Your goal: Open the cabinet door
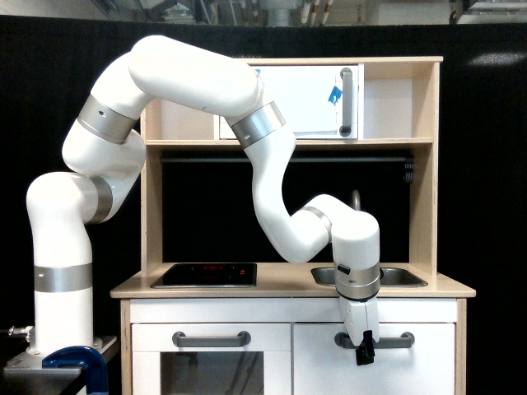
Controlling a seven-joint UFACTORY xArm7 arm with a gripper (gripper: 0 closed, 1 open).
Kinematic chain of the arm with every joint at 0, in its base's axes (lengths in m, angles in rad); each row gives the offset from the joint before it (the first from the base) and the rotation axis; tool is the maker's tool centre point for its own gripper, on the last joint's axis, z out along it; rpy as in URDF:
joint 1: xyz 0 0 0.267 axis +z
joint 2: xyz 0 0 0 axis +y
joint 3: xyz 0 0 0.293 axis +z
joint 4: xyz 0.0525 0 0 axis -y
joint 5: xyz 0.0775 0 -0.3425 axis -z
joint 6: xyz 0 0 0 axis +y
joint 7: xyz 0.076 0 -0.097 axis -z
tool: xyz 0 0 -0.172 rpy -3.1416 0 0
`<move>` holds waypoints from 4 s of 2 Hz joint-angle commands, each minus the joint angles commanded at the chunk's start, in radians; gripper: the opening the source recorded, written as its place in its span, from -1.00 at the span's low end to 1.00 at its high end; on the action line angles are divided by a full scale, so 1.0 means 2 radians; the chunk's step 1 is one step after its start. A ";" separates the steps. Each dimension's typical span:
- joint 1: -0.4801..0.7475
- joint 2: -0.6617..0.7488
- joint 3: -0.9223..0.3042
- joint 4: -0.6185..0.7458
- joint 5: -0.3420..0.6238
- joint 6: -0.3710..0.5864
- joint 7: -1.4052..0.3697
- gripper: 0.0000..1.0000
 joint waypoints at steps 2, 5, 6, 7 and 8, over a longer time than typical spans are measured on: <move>-0.015 0.021 -0.007 0.043 -0.034 0.026 0.016 1.00; -0.039 0.055 -0.016 0.115 -0.080 0.072 0.035 1.00; -0.047 0.082 -0.022 0.166 -0.103 0.100 0.046 1.00; -0.048 0.101 -0.023 0.192 -0.112 0.107 0.050 1.00; -0.051 0.116 -0.025 0.220 -0.122 0.121 0.056 1.00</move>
